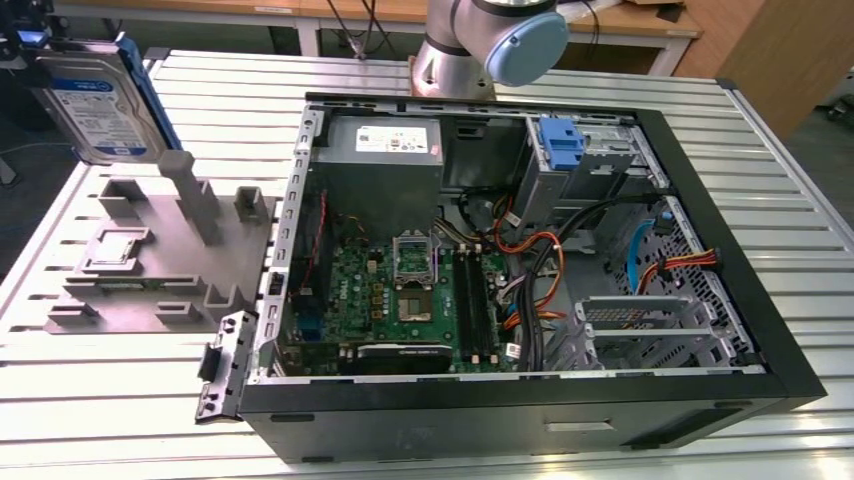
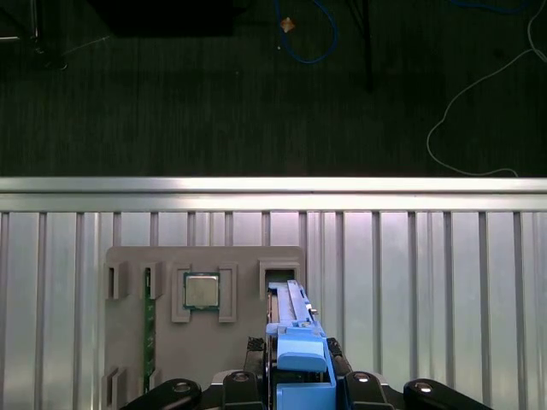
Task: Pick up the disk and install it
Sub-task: 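Pick up the disk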
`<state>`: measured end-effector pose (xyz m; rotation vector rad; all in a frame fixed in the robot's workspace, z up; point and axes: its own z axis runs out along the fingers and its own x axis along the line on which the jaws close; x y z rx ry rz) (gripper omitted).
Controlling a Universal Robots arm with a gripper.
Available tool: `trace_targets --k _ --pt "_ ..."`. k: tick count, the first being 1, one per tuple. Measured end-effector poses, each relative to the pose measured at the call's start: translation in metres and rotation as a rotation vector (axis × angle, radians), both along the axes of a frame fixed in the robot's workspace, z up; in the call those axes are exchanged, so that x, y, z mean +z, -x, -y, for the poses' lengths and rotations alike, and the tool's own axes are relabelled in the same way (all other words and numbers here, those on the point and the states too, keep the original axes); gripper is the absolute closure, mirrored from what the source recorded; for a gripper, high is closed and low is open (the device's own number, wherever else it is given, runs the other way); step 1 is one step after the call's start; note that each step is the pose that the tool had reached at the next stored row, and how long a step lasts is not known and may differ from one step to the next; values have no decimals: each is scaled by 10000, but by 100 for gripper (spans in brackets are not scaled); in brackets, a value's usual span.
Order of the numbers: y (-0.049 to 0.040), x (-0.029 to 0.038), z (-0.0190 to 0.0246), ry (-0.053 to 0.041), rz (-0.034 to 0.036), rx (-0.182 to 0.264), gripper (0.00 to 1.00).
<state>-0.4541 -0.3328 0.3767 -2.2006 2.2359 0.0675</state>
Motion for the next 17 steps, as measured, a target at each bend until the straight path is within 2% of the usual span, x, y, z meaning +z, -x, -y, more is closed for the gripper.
trace_targets --k 17 --pt "-1 82 0 0 0 0 63"
